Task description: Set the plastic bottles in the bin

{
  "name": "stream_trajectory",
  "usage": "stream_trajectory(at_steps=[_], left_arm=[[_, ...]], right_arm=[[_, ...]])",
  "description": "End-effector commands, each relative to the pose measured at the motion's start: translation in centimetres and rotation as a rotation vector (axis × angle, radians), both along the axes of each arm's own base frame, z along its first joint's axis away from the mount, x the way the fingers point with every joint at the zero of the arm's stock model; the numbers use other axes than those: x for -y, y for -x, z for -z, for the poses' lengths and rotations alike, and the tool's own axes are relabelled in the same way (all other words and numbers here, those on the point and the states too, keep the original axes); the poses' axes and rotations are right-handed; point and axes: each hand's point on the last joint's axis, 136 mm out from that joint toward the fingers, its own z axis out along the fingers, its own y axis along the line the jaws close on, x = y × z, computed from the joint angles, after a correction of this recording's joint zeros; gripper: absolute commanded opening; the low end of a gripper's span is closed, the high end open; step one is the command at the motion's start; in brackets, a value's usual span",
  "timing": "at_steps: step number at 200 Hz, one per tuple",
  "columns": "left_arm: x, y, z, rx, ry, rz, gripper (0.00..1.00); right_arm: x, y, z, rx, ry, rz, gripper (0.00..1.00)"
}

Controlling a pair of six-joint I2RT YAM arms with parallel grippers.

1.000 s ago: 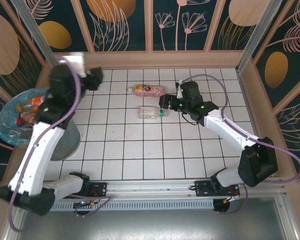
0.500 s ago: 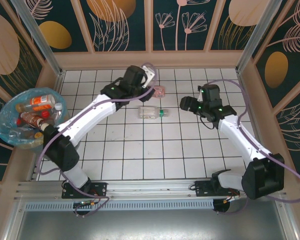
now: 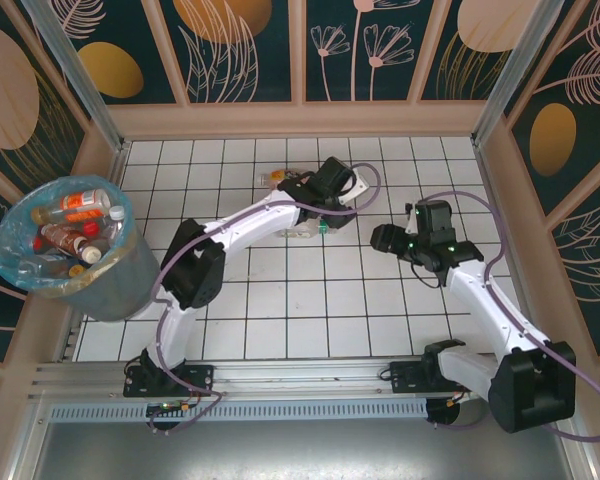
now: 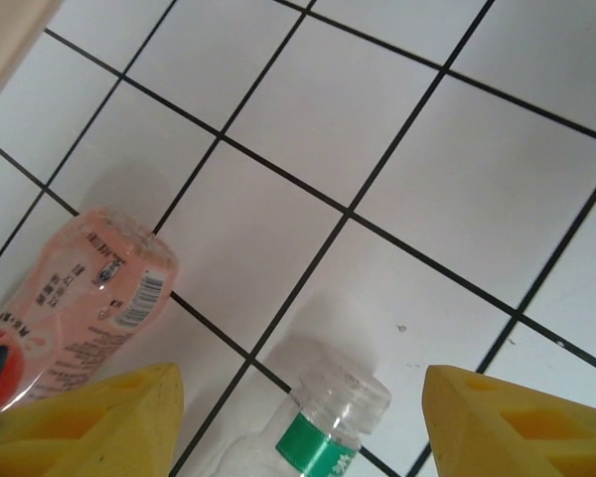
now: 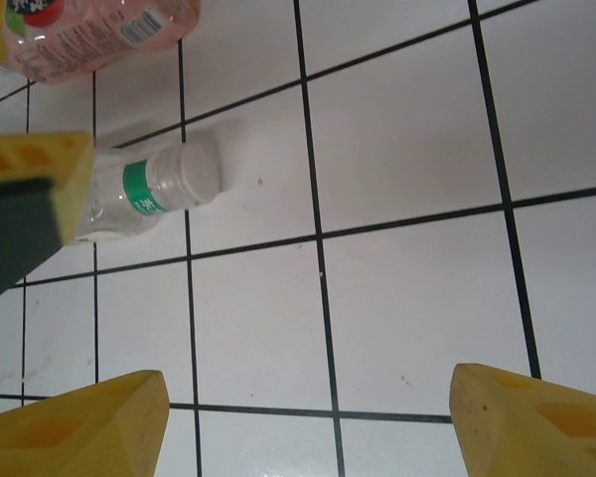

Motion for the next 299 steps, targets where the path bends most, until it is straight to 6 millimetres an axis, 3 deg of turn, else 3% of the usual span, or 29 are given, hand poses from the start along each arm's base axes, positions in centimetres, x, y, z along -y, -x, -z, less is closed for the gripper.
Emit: stream_trajectory(at_steps=[1, 62, 170, 197, 223, 251, 281, 299], left_arm=[[0.4, -0.8, 0.6, 0.005, -0.025, 0.019, 0.65], [-0.8, -0.4, 5.8, -0.048, -0.14, 0.024, 0.71], [-2.8, 0.3, 10.6, -0.087, -0.285, 0.055, 0.69], [-3.0, 0.1, 11.2, -0.077, -0.307, 0.056, 0.63], [-3.0, -0.6, 10.6, -0.038, -0.303, 0.043, 0.49], [-2.4, -1.1, 8.3, 0.005, -0.265, 0.036, 0.36], [-2.1, -1.7, 4.1, 0.061, -0.199, 0.004, 0.28], [-2.0, -1.9, 0.2, 0.111, -0.128, -0.034, 0.26]], right_arm=[[0.2, 1.0, 0.6, -0.022, -0.017, 0.003, 0.76], [0.2, 1.4, 1.0, -0.014, -0.015, -0.004, 0.79], [-0.1, 0.9, 1.6, -0.015, -0.02, -0.017, 0.8], [-0.2, 0.9, 1.7, -0.016, -0.025, -0.02, 0.8], [-0.2, 0.8, 1.6, -0.014, -0.023, -0.02, 0.8], [-0.2, 0.7, 1.6, -0.011, -0.019, -0.02, 0.8], [-0.3, 0.5, 1.0, -0.001, -0.029, -0.019, 0.8], [-0.8, 0.2, 0.1, 0.015, -0.054, -0.029, 0.8]])
